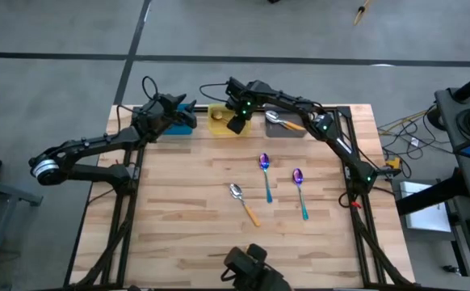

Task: Sort silverware by color (type)
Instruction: Put the yellow spoon into the black bin

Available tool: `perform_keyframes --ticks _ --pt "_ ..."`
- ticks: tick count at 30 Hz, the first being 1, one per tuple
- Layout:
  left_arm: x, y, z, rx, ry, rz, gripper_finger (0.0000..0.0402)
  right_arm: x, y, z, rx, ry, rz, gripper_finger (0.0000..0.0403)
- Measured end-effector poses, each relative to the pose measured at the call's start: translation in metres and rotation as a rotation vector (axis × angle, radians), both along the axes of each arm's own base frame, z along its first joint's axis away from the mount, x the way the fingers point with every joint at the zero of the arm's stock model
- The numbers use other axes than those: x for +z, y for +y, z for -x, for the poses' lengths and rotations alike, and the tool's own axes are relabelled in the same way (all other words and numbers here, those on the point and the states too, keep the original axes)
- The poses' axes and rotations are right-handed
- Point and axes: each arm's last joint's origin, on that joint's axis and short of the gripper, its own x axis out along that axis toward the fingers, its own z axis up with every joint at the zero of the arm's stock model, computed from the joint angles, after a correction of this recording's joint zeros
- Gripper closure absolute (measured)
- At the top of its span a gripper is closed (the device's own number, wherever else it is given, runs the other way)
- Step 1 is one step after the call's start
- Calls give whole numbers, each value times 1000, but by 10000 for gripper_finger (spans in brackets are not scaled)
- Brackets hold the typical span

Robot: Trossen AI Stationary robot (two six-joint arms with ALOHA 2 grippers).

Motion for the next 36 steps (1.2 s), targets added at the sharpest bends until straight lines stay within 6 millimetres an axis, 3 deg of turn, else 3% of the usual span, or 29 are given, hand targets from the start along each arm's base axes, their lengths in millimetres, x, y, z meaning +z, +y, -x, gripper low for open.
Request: perform_keyframes --ticks 7,13,22,29,36 --pt "-3 0 0 4 2 38 196 30 4 5 -7 -46 28 254" --pt "-10 -1 1 11 22 105 196 73 19 11 33 -110 79 262" --pt "-16 -14 -7 -190 23 213 196 128 69 27 143 -160 120 283" --pt "-17 -38 -22 -377 10 250 196 126 129 37 170 -214 93 282" --pt "-18 -82 -40 -580 33 257 196 109 195 47 88 -306 -13 286"
